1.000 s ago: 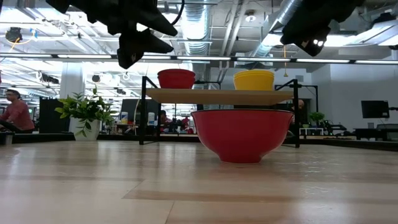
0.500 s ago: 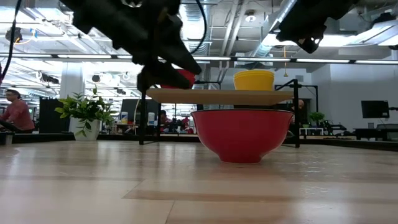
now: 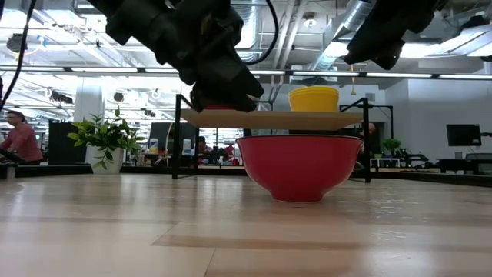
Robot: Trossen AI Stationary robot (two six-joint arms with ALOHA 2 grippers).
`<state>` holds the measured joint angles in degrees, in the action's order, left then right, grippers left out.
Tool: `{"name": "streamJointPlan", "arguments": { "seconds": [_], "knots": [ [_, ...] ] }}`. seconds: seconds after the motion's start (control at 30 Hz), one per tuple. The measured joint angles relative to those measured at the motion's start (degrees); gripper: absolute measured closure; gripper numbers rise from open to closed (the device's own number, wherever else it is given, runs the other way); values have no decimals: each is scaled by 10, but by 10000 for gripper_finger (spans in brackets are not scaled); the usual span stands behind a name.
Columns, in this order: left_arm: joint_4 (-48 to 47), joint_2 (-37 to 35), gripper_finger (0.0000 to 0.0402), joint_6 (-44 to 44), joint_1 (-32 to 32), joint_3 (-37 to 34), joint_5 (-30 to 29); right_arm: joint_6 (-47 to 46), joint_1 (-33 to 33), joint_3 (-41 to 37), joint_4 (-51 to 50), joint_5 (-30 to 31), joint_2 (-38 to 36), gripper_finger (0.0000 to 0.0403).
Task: Pick & Place Mini bowls
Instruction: Stack the red and blue bowl on top of the other red and blue bowls on the shelf
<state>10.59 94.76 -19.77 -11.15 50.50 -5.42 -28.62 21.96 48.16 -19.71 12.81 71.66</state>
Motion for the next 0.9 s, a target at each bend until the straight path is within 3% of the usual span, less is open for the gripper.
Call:
{"name": "streamJointPlan", "arguments": {
  "seconds": [0.2,0.5,0.9],
  "knots": [
    [3,0,221,41,5,0,32,0,-4,0,0,9,0,323],
    [3,19,222,-29,5,3,51,-3,-11,0,18,13,0,323],
    [4,75,221,-59,8,36,63,-21,-11,0,26,17,0,323]
  ]
}}
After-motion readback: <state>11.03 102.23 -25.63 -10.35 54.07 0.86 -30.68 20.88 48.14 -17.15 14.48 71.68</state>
